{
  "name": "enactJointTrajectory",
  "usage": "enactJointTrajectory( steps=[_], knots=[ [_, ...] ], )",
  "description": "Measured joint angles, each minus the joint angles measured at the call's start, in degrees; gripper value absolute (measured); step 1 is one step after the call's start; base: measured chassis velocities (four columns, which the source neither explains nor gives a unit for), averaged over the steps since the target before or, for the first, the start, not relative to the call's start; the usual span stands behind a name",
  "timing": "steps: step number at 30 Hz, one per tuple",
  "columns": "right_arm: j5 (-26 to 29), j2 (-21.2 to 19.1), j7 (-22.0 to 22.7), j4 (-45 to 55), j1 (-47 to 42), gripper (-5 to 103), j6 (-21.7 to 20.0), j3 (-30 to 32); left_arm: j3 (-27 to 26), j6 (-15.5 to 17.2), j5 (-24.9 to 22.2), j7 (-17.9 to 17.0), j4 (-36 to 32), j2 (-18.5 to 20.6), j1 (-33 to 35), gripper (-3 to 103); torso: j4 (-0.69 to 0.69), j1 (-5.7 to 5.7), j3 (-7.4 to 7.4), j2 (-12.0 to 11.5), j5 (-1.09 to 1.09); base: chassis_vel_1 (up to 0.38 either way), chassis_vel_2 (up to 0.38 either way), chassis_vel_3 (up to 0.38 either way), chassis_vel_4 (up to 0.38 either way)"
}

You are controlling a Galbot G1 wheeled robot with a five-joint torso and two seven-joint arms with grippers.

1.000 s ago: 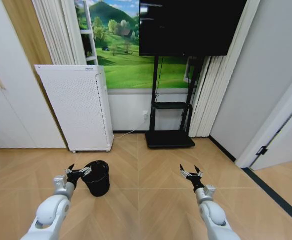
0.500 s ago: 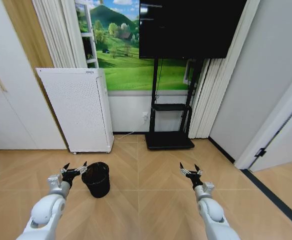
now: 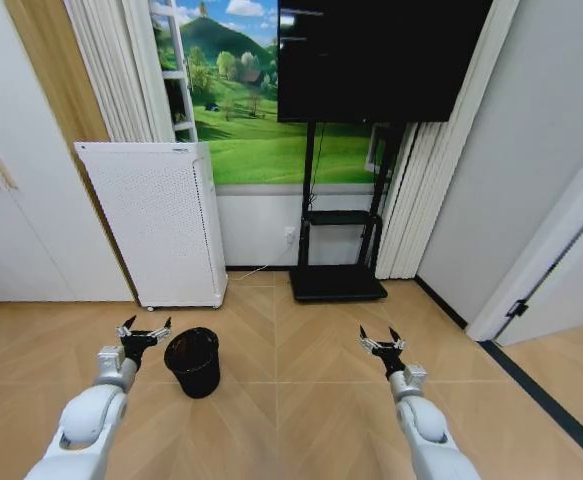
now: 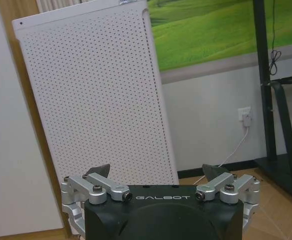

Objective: Pick up the trash bin and place the garbage on the floor into it.

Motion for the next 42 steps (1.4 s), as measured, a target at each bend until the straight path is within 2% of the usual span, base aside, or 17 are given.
enactJointTrajectory(
  steps=[4,12,42],
  knots=[
    [-0.23,-0.22,-0.08,-0.84,0.52,100,0.35,0.04,-0.21,-1.63,-0.77,3.85,0.72,0.3,-0.7,100,-0.01,0.4,0.69,1.09,0.0,0.0,0.0,0.0,0.0],
    [-0.22,-0.41,-0.12,-2.09,1.95,100,0.36,-0.37,-0.81,-4.57,1.02,7.52,2.26,0.55,-1.56,100,0.0,1.08,1.85,2.93,0.0,0.0,0.0,0.0,0.0],
    [0.68,-1.38,-0.76,-4.11,3.81,100,0.34,-1.22,-1.35,-3.99,0.29,5.42,3.66,-0.42,-1.77,100,0.0,3.76,6.09,9.85,0.0,0.0,0.0,0.0,0.0]
  ],
)
